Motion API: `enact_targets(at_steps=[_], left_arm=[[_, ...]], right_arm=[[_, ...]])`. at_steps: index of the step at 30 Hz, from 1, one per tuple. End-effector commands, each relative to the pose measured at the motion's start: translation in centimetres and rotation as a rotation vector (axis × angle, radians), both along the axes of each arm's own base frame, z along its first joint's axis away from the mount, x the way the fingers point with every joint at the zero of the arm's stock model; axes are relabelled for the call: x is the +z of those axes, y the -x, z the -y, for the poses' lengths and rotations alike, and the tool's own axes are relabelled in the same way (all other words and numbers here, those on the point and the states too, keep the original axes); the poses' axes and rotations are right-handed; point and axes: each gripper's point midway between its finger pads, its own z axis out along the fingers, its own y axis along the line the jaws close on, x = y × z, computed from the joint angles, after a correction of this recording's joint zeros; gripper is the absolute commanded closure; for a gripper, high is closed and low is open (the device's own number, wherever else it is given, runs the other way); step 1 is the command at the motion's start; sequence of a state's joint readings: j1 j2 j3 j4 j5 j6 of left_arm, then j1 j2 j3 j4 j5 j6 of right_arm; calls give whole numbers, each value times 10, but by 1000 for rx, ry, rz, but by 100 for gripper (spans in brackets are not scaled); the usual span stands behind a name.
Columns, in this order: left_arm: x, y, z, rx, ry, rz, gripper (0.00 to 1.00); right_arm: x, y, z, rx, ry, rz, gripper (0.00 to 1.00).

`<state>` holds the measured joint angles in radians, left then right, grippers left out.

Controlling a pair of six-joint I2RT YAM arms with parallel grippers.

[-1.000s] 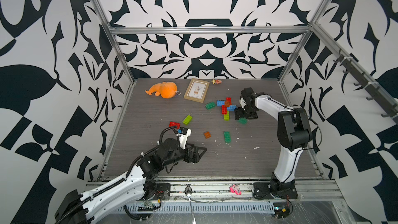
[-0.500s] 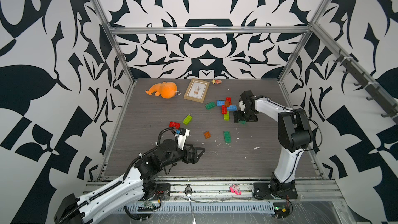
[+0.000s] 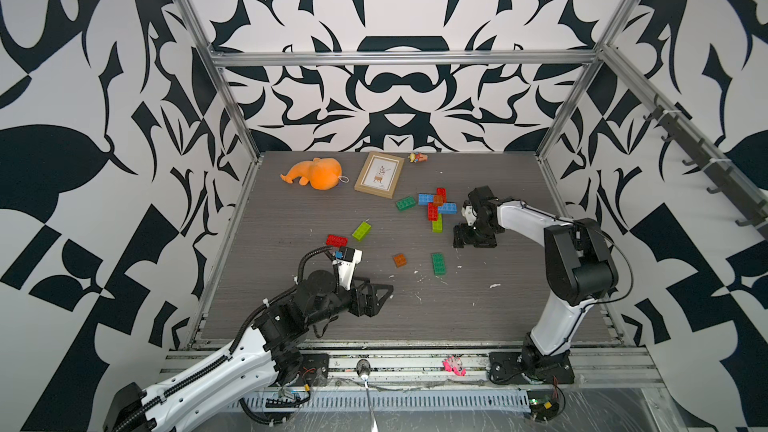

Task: Assemble a small pinwheel with lego
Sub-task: Pick up the lego brick from the center of the board.

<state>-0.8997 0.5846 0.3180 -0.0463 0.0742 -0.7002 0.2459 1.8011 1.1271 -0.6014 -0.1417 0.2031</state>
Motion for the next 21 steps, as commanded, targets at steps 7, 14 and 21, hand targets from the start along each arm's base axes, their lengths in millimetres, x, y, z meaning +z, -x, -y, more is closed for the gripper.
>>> enact_targets(at_steps=[7,14,21], left_arm=[[3,5,10,-52,26,-20,0],[-1,6,14,-69,13,-42,0],[2,4,13,-60,8,-23,0]], right_arm=[[19,-40,6,-27,41,63,4],[9,-59,1,13,20,35,3],[6,-48,-20,48,-114,9,3]])
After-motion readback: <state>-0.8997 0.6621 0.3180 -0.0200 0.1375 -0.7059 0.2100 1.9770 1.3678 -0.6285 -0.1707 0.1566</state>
